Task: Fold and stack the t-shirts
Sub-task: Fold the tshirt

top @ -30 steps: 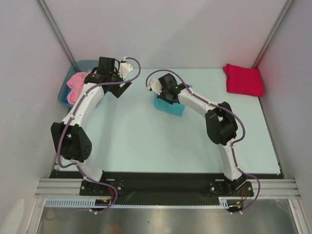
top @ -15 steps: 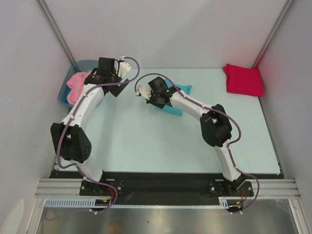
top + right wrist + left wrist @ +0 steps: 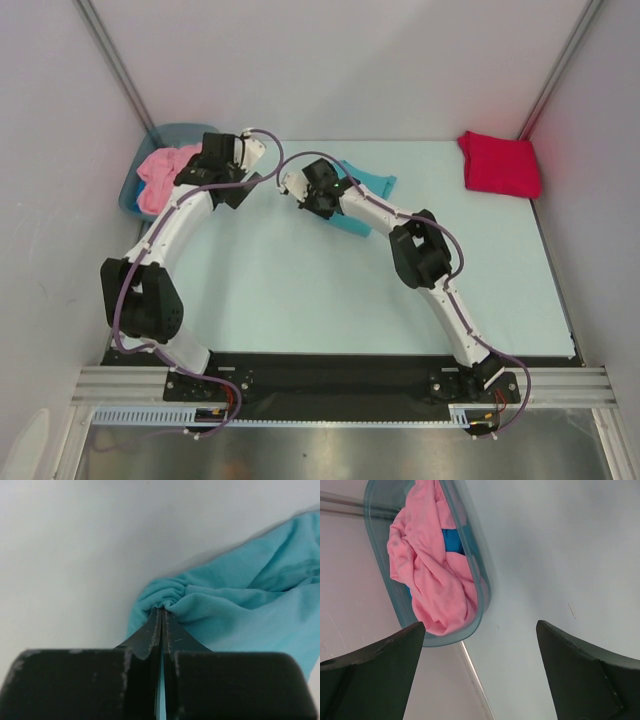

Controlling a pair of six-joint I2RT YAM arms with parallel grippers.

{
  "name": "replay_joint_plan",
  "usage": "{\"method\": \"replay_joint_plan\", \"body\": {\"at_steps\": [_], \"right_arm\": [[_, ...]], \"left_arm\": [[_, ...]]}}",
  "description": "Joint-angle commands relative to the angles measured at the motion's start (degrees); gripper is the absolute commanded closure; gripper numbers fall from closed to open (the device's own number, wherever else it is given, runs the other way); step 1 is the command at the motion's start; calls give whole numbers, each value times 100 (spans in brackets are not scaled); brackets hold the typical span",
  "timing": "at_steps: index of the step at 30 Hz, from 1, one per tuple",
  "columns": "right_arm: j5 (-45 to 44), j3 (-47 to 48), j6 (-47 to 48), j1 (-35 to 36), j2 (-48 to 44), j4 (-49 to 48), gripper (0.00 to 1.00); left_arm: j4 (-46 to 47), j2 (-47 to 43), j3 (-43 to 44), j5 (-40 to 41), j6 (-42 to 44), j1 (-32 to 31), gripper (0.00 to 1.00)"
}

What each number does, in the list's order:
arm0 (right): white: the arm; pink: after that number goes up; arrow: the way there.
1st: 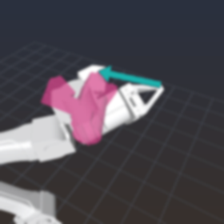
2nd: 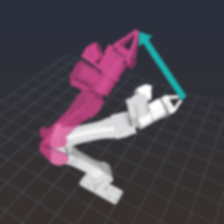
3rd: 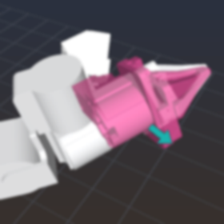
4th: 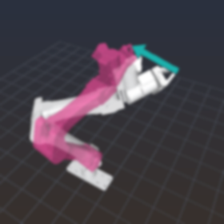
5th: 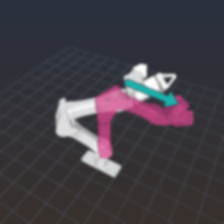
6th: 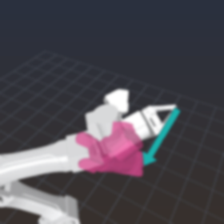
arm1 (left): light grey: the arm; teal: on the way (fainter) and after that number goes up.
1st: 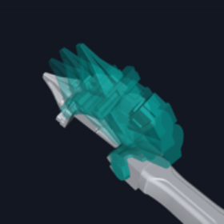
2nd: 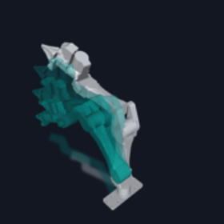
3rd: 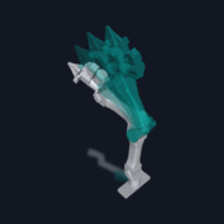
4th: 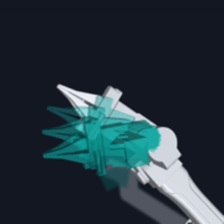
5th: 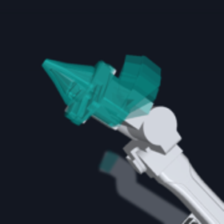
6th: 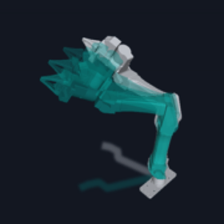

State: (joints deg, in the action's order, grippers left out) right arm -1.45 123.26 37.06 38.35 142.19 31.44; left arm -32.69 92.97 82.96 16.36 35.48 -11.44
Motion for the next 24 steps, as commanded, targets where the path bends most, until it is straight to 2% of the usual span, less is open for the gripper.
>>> {"method": "replay_joint_plan", "body": {"at_steps": [1, 5, 12, 17, 18, 20, 21, 22, 24], "right_arm": [[75, 216, 38, -64, 257, 152, 100], [312, 110, -15, -38, -191, 195, 100], [146, 119, -6, 6, -1044, 56, 100], [-1126, 67, 433, -38, -1001, -620, 100], [-1695, -134, 695, -55, -983, -830, 100], [-2591, -617, 1239, -73, -956, -1997, 100], [-2806, -1333, 2017, -99, -948, -2567, 100], [-2990, -1697, 2416, -108, -939, -3921, 100], [-3212, -2373, 3381, -187, -738, -5002, 100]], "left_arm": [[219, -253, 141, 25, -103, 28, 0], [201, -113, 379, -45, -68, 28, 0], [149, 318, 809, -238, -156, 28, 0], [17, 564, 1222, -467, -296, 2, 0], [8, 599, 1258, -502, -323, 2, 0], [-1, 652, 1293, -581, -314, -25, 0], [-1, 670, 1293, -599, -297, -33, 0], [-1, 687, 1293, -634, -297, -34, 0], [17, 723, 1293, -643, -297, -34, 0]]}}
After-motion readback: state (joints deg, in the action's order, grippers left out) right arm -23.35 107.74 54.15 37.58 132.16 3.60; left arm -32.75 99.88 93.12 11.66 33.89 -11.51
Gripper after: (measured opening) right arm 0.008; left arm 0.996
